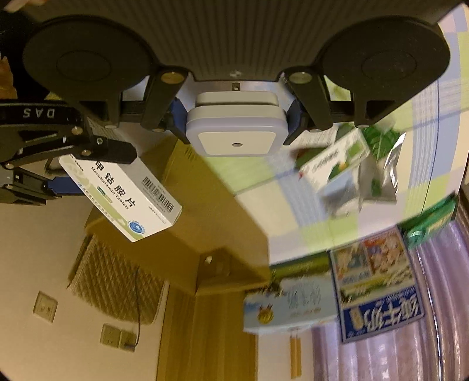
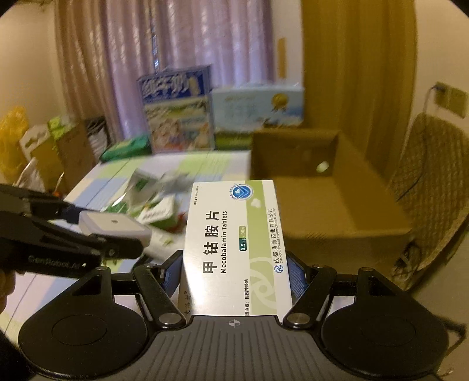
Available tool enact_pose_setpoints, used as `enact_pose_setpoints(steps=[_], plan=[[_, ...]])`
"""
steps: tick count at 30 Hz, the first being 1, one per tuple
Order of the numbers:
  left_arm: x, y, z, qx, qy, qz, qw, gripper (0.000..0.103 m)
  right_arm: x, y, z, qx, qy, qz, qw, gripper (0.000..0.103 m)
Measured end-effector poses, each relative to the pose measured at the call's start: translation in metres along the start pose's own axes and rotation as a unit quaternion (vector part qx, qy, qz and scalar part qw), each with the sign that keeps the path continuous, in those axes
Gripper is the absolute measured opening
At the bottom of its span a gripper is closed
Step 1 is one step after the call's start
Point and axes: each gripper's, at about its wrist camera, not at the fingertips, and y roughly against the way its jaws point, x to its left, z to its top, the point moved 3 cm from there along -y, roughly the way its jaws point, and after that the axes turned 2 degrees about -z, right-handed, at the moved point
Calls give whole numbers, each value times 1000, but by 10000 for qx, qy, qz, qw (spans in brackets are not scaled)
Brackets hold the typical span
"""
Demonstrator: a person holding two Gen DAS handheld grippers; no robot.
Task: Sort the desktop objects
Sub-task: 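Carry both items into the cardboard box and open both tools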
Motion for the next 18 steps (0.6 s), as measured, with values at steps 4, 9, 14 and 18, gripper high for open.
enact_pose_setpoints(steps=[4, 9, 14, 18], plan=[[-23, -10, 32, -146, -51, -130, 9998, 61, -35, -3, 23, -95, -53, -193, 9998, 68], [-45, -34, 66, -233, -150, -271, 9992, 60, -81, -17, 43, -53, -155, -331, 9993, 68], [-62, -67, 90, -246, -247, -407, 9986, 61, -112, -33, 52, 55, -214, -362, 9991, 68], [-69, -90, 101, -208, -259, -490, 9982, 61, -126, -50, 55, 155, -239, -351, 9990, 68]])
